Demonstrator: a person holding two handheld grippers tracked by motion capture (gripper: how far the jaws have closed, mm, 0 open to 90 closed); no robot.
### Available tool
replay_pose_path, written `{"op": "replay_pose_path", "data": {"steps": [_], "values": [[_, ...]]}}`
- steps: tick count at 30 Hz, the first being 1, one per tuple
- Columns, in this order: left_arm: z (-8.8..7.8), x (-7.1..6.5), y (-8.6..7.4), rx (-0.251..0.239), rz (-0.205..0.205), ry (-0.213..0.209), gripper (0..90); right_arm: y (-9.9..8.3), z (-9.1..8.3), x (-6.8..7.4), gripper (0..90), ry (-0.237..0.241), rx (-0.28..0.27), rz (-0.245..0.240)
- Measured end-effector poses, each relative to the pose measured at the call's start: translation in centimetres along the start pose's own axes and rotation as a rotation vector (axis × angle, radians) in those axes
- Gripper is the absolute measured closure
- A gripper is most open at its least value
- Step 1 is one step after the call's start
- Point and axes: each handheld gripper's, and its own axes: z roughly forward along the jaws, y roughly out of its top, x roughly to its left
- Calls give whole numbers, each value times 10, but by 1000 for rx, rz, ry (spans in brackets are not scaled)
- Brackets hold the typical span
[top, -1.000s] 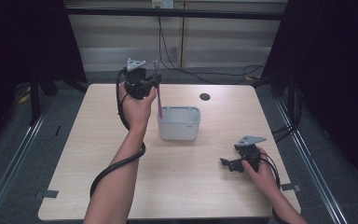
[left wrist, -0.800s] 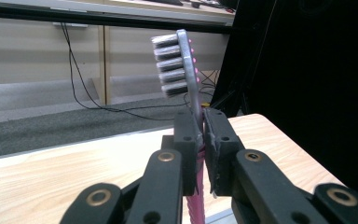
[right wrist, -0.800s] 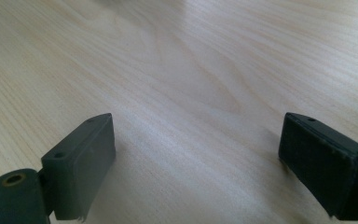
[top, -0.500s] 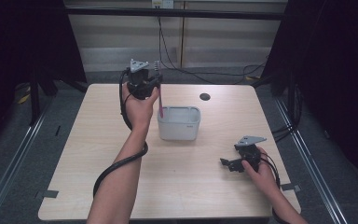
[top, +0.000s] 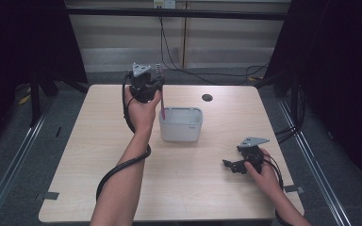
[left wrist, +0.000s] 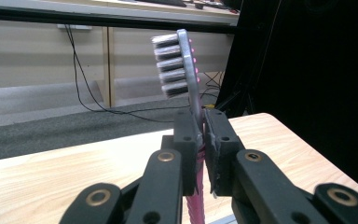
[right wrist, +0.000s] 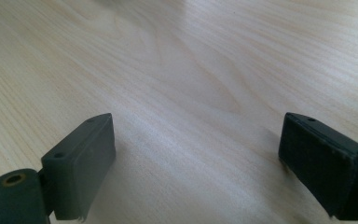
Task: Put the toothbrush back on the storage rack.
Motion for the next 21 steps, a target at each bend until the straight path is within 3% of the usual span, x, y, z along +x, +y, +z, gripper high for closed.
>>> {"op": "replay_pose_path", "data": {"steps": [21], "values": [[1, 0, -13, -8, -5, 7, 841, 0, 0, 0, 104, 0, 1, -3]]}}
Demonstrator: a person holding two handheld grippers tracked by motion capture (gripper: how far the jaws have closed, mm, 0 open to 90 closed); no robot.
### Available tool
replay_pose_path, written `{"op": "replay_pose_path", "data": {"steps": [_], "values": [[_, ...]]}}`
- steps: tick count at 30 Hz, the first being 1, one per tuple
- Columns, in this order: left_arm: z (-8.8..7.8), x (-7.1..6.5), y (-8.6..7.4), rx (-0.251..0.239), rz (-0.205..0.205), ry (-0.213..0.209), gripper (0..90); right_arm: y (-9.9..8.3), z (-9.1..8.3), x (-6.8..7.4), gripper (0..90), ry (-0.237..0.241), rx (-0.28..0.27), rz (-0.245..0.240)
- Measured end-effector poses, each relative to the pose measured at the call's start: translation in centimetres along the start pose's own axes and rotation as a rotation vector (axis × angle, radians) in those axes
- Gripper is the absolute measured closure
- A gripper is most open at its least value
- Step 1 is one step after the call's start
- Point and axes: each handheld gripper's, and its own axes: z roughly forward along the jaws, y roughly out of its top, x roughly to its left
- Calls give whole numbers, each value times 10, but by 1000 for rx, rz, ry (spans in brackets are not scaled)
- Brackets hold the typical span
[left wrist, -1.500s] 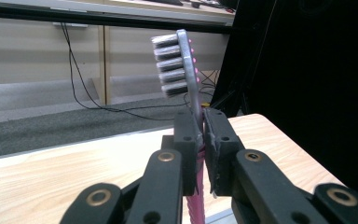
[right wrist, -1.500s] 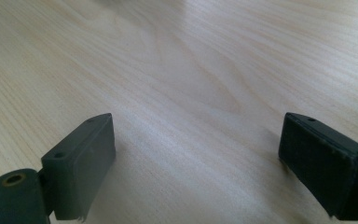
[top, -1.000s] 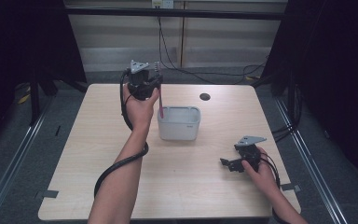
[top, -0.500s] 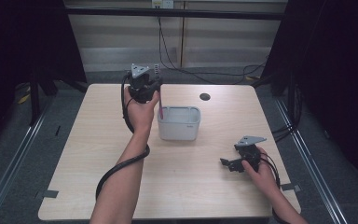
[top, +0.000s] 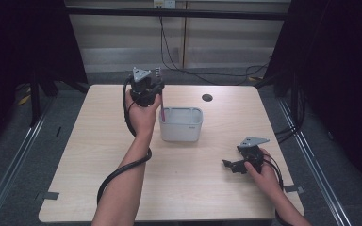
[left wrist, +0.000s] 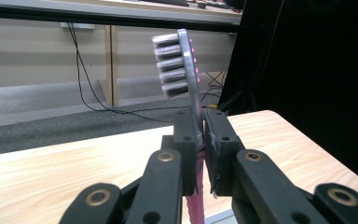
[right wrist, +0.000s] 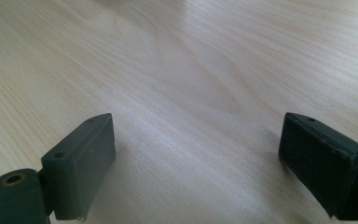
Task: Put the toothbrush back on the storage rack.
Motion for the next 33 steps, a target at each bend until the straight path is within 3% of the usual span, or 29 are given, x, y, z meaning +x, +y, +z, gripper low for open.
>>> {"op": "replay_pose_path", "data": {"steps": [33], "values": [[-2, 3, -20, 10, 1, 6, 840, 0, 0, 0, 103, 2, 1, -3]]}}
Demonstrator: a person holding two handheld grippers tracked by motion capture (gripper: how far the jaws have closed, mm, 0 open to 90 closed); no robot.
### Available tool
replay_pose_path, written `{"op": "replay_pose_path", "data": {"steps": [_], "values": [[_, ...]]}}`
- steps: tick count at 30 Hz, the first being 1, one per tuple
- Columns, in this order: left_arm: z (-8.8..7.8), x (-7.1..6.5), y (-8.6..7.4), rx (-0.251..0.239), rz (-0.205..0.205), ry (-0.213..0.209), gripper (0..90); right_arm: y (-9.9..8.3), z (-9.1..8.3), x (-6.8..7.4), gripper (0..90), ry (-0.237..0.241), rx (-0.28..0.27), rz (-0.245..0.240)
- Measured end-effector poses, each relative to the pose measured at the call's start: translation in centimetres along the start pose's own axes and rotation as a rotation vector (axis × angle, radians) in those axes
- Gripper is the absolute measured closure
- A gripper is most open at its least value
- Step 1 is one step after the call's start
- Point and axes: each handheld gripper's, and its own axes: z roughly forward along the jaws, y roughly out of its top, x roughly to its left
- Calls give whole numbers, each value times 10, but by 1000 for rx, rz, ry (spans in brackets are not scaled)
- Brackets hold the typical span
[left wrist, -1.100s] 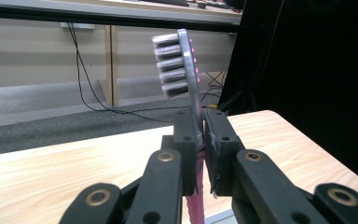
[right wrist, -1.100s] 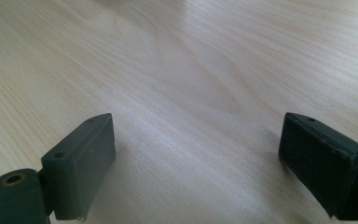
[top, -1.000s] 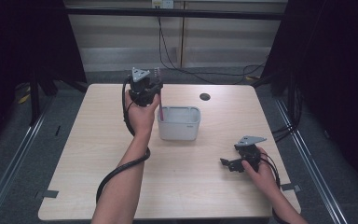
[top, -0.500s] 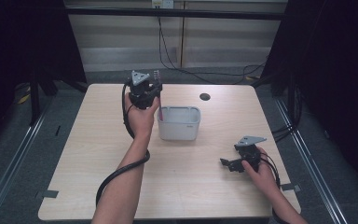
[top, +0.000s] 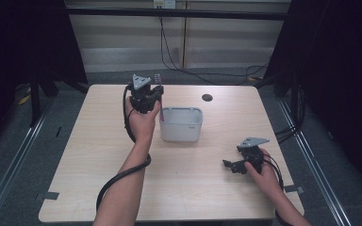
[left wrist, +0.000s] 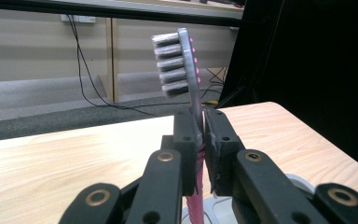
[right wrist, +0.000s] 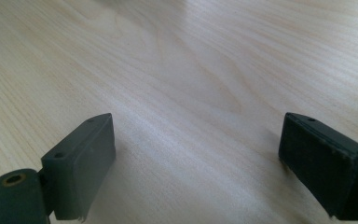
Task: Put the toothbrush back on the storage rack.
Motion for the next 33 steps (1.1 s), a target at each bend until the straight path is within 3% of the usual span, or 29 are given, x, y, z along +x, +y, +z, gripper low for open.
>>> {"op": "replay_pose_path", "data": {"steps": [33], "values": [[-1, -6, -19, 2, 4, -11, 839, 0, 0, 0, 103, 0, 0, 0]]}}
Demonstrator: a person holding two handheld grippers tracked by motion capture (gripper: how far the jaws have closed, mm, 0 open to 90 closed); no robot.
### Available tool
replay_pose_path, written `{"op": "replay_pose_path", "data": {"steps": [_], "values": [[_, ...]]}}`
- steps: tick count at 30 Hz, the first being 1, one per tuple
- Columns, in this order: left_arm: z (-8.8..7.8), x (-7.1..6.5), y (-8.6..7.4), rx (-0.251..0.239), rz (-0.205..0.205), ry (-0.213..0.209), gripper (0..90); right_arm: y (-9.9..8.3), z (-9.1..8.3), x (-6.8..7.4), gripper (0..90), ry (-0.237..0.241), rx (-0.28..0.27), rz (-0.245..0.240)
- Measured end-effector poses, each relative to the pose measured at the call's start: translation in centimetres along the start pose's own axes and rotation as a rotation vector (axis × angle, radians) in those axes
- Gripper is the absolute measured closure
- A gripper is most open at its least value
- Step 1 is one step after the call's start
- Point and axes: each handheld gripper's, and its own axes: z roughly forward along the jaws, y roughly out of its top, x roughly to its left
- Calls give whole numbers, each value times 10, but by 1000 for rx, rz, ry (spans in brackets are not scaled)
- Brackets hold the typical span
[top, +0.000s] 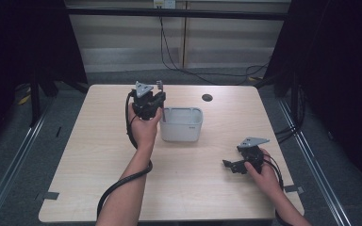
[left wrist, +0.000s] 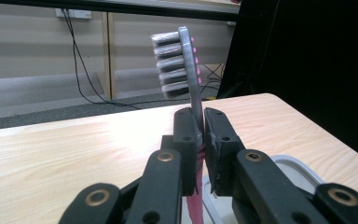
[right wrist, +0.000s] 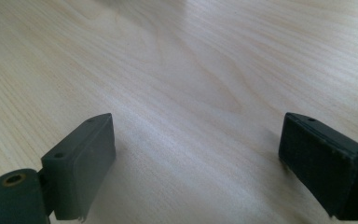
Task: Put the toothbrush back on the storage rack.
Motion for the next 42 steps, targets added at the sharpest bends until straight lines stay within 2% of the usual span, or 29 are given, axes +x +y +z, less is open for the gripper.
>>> {"op": "replay_pose_path", "data": {"steps": [42], "values": [[-3, -4, -28, 33, 15, -5, 838, 0, 0, 0, 103, 0, 1, 1]]}}
